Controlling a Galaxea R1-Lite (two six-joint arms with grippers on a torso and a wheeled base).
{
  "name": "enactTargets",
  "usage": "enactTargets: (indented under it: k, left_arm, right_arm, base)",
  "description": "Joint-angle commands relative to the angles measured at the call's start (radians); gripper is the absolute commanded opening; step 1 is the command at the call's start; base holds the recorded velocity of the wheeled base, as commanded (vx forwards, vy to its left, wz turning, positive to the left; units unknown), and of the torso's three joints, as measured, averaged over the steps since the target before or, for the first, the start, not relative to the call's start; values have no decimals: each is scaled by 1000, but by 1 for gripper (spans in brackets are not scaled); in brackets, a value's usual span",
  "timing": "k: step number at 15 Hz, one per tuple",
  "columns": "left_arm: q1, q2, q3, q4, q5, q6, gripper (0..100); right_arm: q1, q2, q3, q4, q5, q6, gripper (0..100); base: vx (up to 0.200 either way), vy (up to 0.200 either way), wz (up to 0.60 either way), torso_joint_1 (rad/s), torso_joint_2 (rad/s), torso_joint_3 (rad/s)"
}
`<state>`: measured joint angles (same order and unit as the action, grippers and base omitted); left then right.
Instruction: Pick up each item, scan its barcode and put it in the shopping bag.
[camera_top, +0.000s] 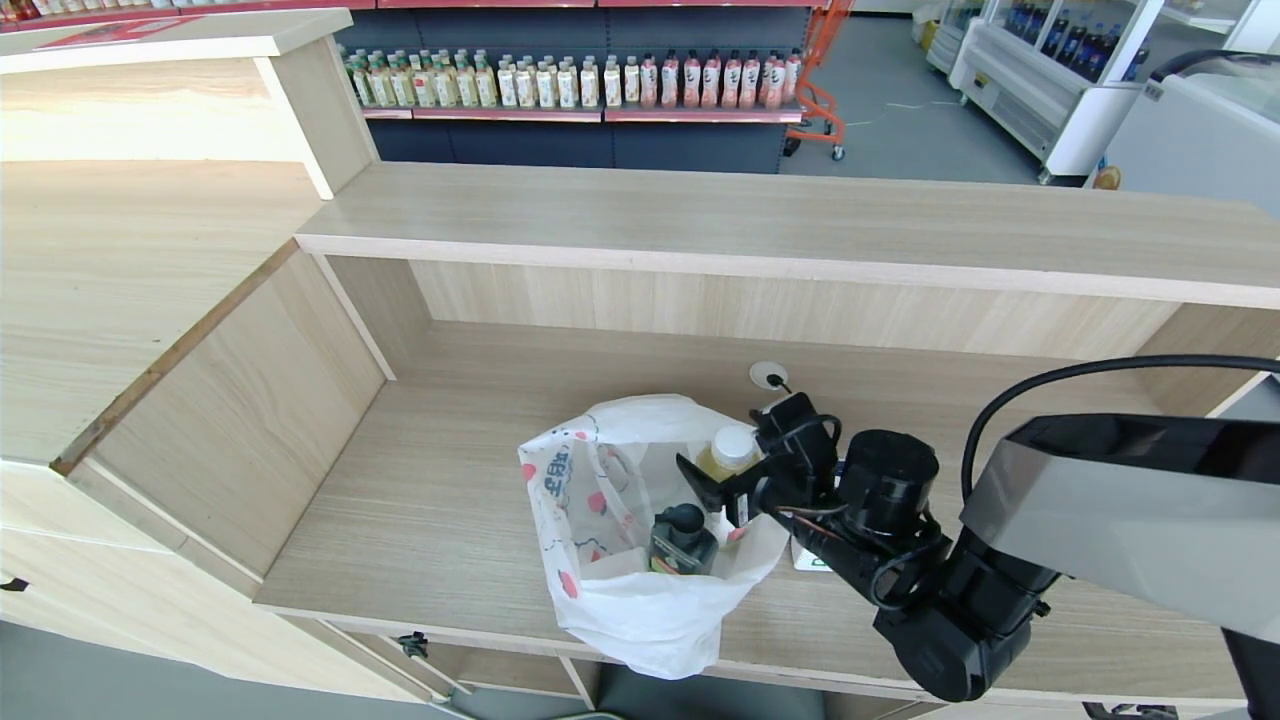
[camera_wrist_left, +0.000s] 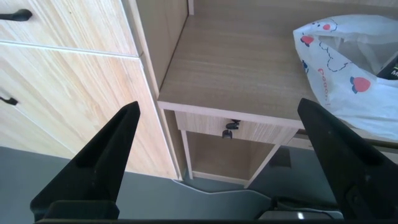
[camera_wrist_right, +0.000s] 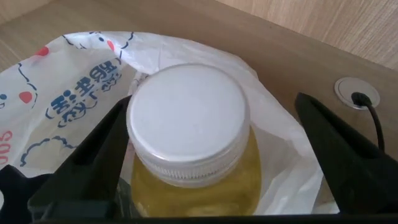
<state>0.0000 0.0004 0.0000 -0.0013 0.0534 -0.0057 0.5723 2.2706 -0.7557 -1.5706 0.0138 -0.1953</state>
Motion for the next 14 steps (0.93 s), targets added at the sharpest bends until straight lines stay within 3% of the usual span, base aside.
enactTargets:
  k: [1, 5, 8, 11, 14]
  left_arm:
    - [0, 0, 0, 0, 0, 0, 100]
    - [0, 0, 0, 0, 0, 0, 100]
    - [0, 0, 0, 0, 0, 0, 100]
    - [0, 0, 0, 0, 0, 0, 100]
    - [0, 0, 0, 0, 0, 0, 100]
  right_arm:
    - [8, -102, 13, 0, 2, -1, 100]
    - [12, -384, 164, 123, 51, 2, 100]
    - [8, -599, 190, 267, 44, 5, 100]
    - [-6, -812, 216, 474, 0, -1, 100]
    - [-9, -1128, 280, 871, -94, 11, 100]
  base:
    - [0, 0, 0, 0, 0, 0]
    - [0, 0, 0, 0, 0, 0]
    - [0, 0, 0, 0, 0, 0]
    - [0, 0, 0, 0, 0, 0]
    - [0, 0, 0, 0, 0, 0]
